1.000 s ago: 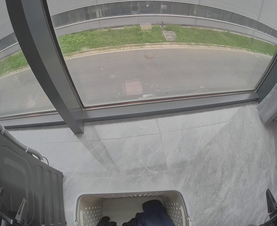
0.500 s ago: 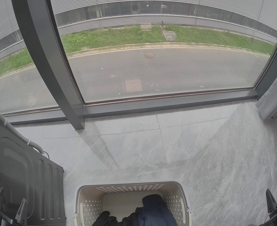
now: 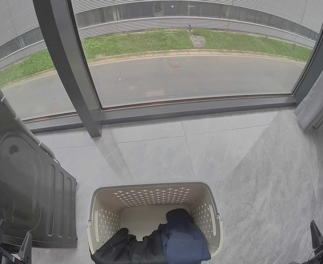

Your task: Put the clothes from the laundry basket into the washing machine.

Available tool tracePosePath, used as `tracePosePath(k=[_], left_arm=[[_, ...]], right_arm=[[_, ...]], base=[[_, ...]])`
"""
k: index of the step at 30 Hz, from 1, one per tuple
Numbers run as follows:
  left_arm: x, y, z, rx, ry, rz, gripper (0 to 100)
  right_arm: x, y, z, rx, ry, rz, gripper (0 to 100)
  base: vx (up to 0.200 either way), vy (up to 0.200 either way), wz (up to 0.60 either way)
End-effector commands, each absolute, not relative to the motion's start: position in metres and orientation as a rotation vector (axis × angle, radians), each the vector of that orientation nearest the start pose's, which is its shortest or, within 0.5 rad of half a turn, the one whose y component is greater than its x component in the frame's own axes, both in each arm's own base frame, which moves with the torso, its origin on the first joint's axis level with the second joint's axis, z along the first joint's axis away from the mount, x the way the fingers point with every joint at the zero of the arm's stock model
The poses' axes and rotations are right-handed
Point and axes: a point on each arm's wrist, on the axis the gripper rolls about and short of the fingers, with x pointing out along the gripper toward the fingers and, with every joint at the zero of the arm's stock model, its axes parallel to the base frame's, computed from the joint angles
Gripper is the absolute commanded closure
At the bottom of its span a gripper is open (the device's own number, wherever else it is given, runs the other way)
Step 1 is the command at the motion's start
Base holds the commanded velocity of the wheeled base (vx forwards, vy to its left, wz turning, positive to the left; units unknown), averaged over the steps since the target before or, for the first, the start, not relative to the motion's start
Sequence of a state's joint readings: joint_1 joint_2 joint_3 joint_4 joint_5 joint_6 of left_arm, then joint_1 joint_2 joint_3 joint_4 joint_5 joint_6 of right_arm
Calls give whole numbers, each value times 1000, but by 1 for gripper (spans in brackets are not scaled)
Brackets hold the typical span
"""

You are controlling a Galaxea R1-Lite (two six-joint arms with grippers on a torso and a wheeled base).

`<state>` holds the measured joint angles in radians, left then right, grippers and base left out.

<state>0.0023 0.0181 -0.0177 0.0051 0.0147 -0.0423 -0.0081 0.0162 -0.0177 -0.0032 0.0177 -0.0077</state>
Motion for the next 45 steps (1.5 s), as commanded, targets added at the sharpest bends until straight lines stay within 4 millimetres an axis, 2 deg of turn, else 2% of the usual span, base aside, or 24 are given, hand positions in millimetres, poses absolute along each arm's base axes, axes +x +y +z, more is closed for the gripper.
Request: tracePosePath(k=[1,32,41,45], left_arm=[[-22,0,76,-43,12,17,0],[-22,0,76,-43,12,17,0],[-22,0,76,-43,12,17,0],[-22,0,76,-43,13,17,0]], right_arm=[[-22,1,76,-8,5,9,0],[-22,1,76,-8,8,9,0],[-22,1,76,-8,6,9,0],[-22,1,76,-8,6,9,0]], base=[[-200,0,0],[-200,0,0],[0,0,0],[0,200,0]])
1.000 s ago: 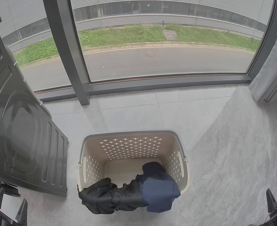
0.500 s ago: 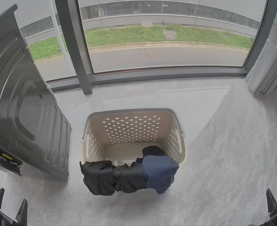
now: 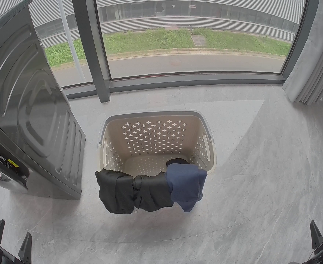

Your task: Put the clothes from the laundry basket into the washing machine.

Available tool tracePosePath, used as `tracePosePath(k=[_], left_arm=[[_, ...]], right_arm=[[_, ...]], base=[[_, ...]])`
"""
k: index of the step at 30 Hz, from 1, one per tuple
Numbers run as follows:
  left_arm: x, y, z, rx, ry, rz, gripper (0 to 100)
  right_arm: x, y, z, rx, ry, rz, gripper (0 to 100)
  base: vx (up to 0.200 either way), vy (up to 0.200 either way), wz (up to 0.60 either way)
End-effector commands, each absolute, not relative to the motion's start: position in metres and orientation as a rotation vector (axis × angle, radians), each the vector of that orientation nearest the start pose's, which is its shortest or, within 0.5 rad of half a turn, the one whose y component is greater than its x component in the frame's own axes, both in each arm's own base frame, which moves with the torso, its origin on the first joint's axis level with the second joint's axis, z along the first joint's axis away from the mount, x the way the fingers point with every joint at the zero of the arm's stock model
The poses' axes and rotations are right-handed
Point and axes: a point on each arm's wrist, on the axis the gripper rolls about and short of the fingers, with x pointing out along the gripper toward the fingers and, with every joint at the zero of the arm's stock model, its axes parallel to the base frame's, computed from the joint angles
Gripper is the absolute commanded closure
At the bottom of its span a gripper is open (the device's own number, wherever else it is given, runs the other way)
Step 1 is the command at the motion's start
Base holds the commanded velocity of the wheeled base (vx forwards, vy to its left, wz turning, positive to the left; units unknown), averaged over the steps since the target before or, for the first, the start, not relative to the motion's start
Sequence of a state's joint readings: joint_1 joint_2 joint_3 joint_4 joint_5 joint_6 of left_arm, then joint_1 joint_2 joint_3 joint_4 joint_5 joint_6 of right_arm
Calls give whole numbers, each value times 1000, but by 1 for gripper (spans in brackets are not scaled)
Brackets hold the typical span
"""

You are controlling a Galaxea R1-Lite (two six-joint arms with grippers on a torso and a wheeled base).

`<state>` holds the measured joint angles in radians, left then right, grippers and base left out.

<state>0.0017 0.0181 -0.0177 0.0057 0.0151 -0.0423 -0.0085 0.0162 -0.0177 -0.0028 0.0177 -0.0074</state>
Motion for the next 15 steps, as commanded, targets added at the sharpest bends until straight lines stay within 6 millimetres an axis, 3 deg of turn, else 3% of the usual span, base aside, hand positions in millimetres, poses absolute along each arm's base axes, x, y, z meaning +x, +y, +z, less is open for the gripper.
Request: tracePosePath(k=[1,15], left_arm=[[-22,0,76,-43,12,17,0],[-22,0,76,-43,13,17,0]], right_arm=[[-22,1,76,-8,8,9,0],[-22,1,76,-8,6,9,0]], base=[[0,200,0],[0,200,0]])
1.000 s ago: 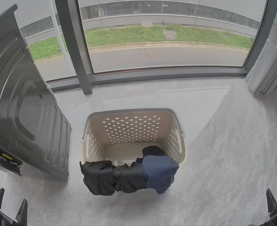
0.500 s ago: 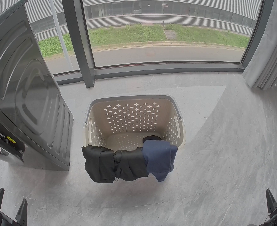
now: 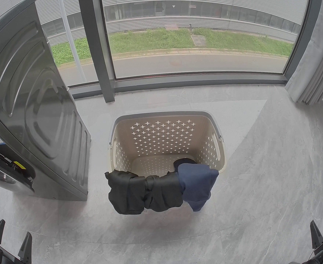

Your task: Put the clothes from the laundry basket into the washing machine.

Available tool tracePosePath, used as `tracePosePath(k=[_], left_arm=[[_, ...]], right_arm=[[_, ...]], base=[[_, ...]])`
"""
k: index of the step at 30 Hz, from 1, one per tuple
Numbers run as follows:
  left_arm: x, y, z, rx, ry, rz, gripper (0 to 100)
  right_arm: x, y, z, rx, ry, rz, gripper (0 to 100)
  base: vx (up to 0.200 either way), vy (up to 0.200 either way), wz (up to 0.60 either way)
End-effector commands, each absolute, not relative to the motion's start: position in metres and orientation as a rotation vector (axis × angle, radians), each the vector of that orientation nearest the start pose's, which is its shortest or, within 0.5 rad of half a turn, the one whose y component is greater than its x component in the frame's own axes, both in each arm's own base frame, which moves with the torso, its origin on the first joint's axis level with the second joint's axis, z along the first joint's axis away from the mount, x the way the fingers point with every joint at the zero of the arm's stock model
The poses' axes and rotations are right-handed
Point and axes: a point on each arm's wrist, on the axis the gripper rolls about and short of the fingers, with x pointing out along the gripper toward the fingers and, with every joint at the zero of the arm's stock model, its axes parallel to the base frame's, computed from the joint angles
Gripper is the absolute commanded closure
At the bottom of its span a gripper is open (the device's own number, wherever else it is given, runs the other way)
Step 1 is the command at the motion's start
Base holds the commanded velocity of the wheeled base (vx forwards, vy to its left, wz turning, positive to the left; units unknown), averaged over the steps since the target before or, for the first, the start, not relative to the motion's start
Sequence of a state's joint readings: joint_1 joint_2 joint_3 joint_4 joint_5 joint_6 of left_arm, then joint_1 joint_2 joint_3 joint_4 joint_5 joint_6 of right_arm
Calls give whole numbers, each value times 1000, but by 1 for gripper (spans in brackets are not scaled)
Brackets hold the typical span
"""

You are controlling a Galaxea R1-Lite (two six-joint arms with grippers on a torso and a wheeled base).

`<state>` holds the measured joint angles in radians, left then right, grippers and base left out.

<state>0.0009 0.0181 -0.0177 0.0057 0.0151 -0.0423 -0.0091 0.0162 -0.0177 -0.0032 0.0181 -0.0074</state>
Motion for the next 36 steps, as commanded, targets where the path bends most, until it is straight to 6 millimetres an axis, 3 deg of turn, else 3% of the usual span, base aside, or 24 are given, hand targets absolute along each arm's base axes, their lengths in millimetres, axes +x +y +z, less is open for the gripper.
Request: tracePosePath(k=[1,14,20,32,36], left_arm=[[-22,0,76,-43,13,17,0],[-22,0,76,-43,12,17,0],[-22,0,76,-43,12,17,0],[-22,0,76,-43,13,17,0],[-22,0,76,-43,13,17,0]], right_arm=[[-22,1,76,-9,8,9,0],[-22,1,76,-8,6,9,0],[-22,1,76,-9,6,9,0],[-22,1,76,-9,6,9,0],[-22,1,76,-8,8,9,0]], base=[[0,200,0],[0,200,0],[0,0,0],[-200,0,0],[0,50,0]])
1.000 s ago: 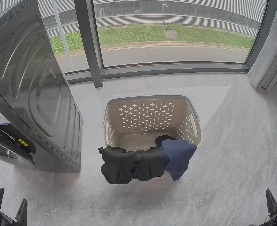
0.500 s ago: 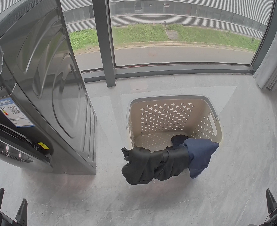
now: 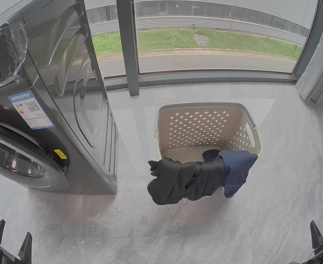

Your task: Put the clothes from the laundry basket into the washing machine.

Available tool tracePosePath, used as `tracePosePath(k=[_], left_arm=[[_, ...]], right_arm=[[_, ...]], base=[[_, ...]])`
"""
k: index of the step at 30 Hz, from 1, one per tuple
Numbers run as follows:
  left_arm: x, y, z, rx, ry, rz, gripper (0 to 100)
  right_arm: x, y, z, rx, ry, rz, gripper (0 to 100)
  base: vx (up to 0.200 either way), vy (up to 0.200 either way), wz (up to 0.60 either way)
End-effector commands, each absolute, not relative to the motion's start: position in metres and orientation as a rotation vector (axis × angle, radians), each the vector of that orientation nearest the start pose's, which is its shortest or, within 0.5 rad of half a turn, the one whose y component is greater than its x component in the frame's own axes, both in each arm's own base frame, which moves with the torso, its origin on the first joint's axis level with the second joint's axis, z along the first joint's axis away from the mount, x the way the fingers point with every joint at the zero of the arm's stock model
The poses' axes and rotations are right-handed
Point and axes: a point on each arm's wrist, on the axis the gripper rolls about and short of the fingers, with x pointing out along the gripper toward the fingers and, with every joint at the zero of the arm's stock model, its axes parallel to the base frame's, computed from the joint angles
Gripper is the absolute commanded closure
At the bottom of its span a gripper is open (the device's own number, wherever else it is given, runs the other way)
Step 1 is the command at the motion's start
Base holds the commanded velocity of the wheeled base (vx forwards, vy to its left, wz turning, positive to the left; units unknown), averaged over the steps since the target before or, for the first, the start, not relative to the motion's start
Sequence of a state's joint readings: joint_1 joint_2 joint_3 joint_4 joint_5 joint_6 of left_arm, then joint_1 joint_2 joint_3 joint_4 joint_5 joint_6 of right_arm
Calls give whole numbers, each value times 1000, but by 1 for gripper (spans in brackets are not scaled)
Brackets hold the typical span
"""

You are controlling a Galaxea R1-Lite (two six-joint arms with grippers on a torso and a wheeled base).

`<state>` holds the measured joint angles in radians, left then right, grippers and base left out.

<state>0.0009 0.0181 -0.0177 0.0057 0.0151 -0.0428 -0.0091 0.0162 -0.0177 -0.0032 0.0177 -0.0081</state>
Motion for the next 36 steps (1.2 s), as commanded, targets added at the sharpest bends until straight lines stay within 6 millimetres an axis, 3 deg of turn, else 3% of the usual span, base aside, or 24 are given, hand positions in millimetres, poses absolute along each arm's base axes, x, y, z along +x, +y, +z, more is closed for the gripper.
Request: tracePosePath(k=[1,8,17,36], left_arm=[[-22,0,76,-43,13,17,0],[-22,0,76,-43,13,17,0],[-22,0,76,-43,13,17,0],[-22,0,76,-43,13,17,0]], right_arm=[[-22,1,76,-9,8,9,0],[-22,1,76,-8,9,6,0],[-22,1,76,-8,6,8,0],[-22,1,76,-6,6,8,0]], base=[[0,200,0],[0,200,0],[0,0,400],[0,200,0]])
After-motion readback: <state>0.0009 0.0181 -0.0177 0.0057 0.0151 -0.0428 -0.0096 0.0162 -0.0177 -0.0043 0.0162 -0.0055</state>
